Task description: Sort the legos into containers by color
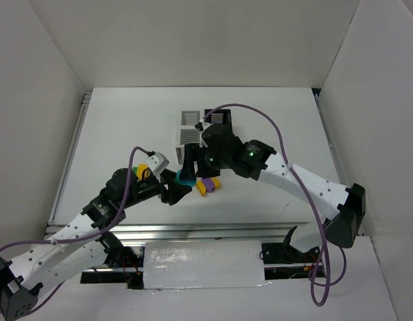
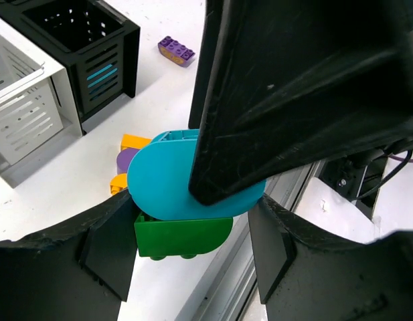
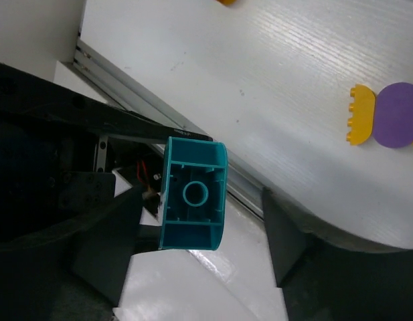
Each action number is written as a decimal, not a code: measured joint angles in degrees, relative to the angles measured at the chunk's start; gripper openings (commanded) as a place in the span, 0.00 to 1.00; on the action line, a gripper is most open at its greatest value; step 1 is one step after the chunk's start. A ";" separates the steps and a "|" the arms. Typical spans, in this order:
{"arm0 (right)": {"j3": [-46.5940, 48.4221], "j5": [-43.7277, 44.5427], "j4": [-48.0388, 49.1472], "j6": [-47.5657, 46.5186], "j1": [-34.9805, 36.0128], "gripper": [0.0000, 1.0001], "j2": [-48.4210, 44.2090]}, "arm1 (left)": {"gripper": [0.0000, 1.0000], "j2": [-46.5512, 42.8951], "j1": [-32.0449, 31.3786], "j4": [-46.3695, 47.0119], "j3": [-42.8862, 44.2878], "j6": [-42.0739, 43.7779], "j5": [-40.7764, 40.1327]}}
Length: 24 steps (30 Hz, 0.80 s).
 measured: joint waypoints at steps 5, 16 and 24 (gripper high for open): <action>-1.09 -3.58 1.16 0.20 0.26 0.43 0.11 | 0.00 0.02 -0.48 -0.31 0.00 0.59 0.20; -8.98 -6.73 10.03 0.00 -0.24 0.00 -3.78 | 0.99 -1.29 -0.85 -3.37 0.11 1.38 -0.87; -21.35 -6.49 22.05 -2.10 -3.26 0.00 -17.11 | 1.00 -1.57 -0.98 -6.82 9.70 -8.13 -3.04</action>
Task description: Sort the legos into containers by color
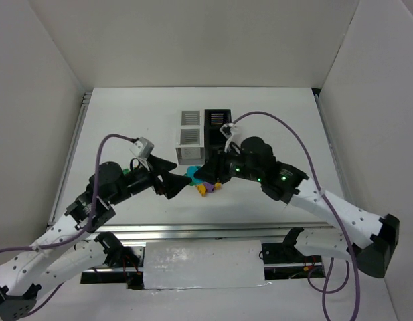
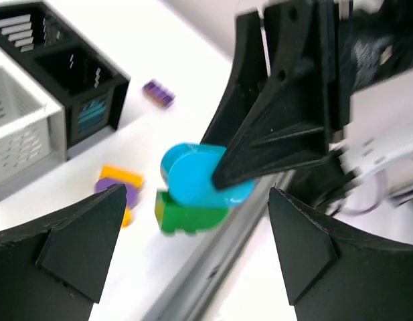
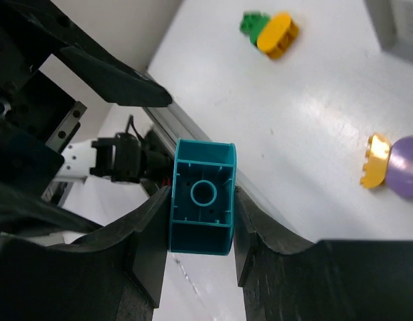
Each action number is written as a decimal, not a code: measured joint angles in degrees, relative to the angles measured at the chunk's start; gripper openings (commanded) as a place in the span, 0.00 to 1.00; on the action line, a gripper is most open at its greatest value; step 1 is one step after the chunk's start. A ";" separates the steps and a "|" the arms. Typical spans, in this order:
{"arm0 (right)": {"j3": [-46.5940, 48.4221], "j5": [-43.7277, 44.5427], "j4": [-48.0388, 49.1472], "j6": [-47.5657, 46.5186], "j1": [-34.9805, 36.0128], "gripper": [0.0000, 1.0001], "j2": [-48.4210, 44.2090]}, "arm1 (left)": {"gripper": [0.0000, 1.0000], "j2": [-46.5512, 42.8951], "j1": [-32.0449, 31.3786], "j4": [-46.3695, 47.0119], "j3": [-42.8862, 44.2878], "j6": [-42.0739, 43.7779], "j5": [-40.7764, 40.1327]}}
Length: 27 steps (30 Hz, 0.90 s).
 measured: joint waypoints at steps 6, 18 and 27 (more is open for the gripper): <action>-5.53 -1.51 11.13 -2.73 -1.86 0.00 -13.68 | 0.99 -0.79 0.00 -4.22 8.74 -11.50 1.79; -15.34 -8.33 35.76 0.63 -1.86 0.00 -23.96 | 0.94 0.66 -0.02 12.94 4.68 -26.51 21.20; -15.96 -11.21 42.99 3.45 -1.81 0.00 -20.87 | 0.84 1.33 -0.02 19.43 4.68 -29.44 22.99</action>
